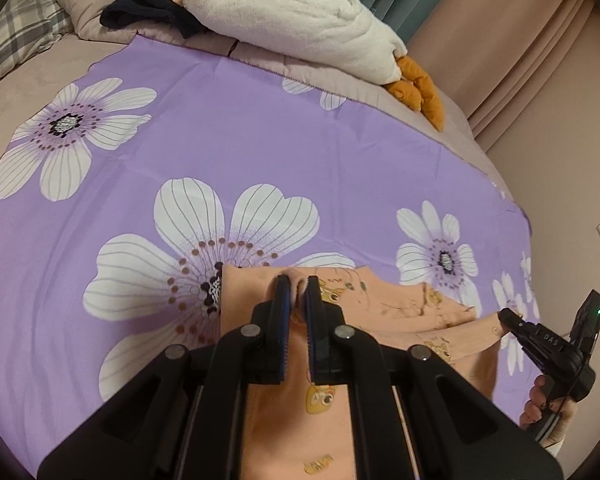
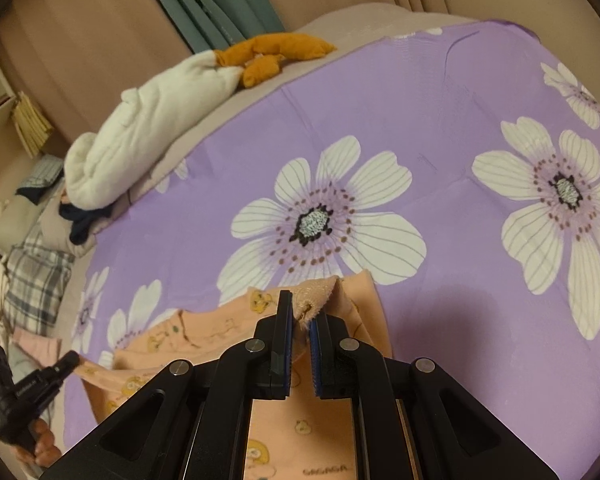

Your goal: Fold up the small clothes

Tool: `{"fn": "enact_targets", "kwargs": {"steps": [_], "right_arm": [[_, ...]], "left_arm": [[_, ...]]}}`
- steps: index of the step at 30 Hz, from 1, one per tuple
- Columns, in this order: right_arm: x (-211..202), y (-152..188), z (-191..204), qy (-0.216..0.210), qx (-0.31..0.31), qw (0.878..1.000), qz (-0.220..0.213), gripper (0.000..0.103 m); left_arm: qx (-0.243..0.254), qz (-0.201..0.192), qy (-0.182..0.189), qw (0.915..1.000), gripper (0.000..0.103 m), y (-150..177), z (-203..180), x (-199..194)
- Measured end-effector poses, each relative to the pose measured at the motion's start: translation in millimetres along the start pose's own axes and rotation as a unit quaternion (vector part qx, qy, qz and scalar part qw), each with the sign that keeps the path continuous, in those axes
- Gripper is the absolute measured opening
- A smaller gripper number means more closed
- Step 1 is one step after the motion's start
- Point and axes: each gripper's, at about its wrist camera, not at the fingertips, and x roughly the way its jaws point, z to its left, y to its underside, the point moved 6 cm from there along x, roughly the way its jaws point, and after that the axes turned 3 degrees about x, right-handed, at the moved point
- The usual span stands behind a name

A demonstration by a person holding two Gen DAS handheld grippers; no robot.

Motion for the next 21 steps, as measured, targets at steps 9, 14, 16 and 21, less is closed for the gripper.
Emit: {"fn": "enact_targets", "kwargs": {"steps": [9,14,16,21], "right_arm": [[29.9,-0.9,-3.6,0.022,-0.004,0.999,0.028,0.009],[41.6,-2.3,-7.0,0.025,0.004,0.999,0.04,0.009],[44.2,-3.3,-8.0,0.025,0.007,0.999,0.039,0.009],[51.2,-6.1,-9.6,0.038,0.002,0.999,0.037,0.009]], "left_arm": [[-0.011,0.025,-0.018,0.9995,0.008,-2.4,13.1,31.3],[-0.014,0.024,-0.034,0.9991,0.008,-7.9,21.2,41.1],[-0.014,0.025,-0.033,0.999,0.007,-9.6,22.5,45.5],[-0.01,0.029,-0.051,0.9982,0.007,-14.6,30.7,59.4]]}}
